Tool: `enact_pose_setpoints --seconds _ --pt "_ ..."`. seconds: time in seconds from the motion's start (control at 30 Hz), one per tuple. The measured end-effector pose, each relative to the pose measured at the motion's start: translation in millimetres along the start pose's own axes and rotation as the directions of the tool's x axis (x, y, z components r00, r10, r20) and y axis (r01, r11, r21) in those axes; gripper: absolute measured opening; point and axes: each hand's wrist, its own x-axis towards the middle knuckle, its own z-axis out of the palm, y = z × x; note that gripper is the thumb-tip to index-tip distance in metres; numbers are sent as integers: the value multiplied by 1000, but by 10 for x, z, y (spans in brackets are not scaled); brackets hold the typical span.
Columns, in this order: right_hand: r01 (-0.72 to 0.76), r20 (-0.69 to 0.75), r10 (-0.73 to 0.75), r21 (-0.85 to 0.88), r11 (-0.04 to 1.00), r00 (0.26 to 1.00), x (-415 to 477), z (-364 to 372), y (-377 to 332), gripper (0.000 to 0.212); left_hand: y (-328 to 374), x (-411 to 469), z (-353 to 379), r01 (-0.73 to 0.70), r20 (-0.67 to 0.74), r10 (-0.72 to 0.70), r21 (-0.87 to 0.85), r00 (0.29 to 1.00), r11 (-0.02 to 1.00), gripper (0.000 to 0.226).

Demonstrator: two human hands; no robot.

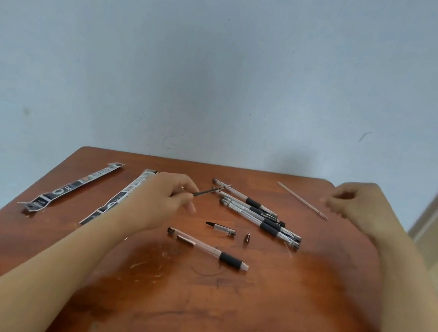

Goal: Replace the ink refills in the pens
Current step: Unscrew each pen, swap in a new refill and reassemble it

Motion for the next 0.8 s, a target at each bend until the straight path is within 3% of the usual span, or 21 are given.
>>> enact_pose_setpoints --seconds 0.07,0.17,0.4,0.8 --pt "-45 66 71 -333 942 995 58 16 123 19 20 -1 30 -18 6 18 15 1000 1000 18" --pt "-86 111 168 -522 849 979 125 35 213 17 45 -17 90 -64 30 64 28 998 998 16" --pt "-100 191 238 -542 835 952 197 79 309 13 26 -19 129 -47 53 44 58 998 997 15" --pt "-99 174 242 -580 808 955 259 143 394 16 38 -35 138 -45 50 43 36 998 998 15"
